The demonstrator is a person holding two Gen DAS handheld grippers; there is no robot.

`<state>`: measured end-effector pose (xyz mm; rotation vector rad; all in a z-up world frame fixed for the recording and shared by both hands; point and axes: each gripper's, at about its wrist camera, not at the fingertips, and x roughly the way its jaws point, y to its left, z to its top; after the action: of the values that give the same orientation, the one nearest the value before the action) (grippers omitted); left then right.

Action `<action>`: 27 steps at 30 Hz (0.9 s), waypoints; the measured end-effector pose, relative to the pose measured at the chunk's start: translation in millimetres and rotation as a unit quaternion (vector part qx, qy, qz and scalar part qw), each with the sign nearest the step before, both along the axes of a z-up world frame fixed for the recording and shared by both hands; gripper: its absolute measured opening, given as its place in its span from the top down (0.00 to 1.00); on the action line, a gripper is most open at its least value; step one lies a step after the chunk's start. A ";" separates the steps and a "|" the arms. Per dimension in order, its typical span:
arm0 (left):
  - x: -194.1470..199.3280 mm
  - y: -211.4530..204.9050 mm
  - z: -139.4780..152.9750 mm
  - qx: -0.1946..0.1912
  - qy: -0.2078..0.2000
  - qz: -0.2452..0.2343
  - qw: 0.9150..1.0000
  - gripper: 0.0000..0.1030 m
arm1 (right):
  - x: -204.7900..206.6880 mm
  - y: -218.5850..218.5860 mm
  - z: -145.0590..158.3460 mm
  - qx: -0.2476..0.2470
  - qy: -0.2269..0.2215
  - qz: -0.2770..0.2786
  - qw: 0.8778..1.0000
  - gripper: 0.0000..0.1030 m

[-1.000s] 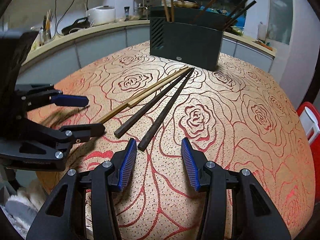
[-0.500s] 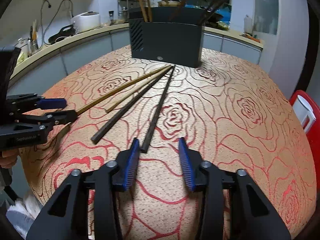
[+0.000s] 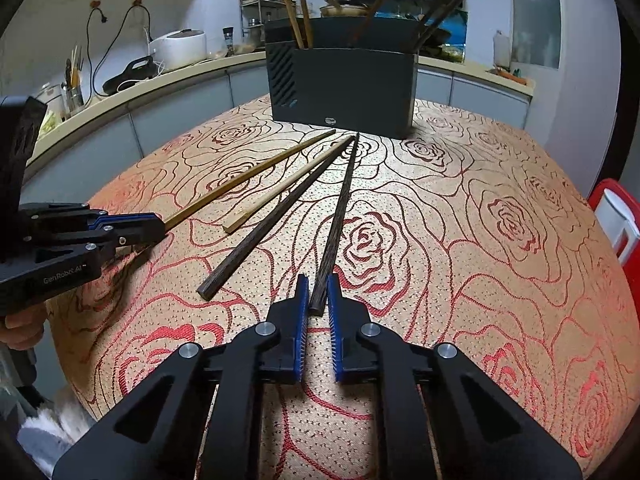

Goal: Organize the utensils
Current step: 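Grasp a light wooden chopstick with the left tool while the right tool grasps a dark chopstick, then carry both held chopsticks to the green holder and lower them in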

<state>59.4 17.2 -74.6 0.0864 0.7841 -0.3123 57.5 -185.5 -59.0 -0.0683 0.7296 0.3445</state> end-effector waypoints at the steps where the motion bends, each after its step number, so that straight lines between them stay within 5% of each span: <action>1: -0.1 0.4 1.8 0.000 -0.002 0.001 1.000 0.94 | 1.0 -2.6 0.8 0.004 0.004 -0.003 1.000 0.91; 11: -8.5 15.5 44.1 -0.020 -0.052 0.017 0.998 0.95 | 3.4 -43.0 48.4 0.048 -0.029 -0.037 0.998 0.92; 19: -13.4 11.5 113.0 0.002 -0.136 -0.006 0.991 0.95 | 18.1 -65.4 112.1 0.085 -0.098 -0.040 0.991 0.92; 27: 8.4 3.6 164.4 0.022 -0.187 -0.005 0.982 0.95 | 54.0 -83.4 151.7 0.146 -0.112 -0.041 0.982 0.92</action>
<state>67.8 20.8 89.7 0.1852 0.4176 -0.2770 111.5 -268.9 92.7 0.1974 0.4521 0.3550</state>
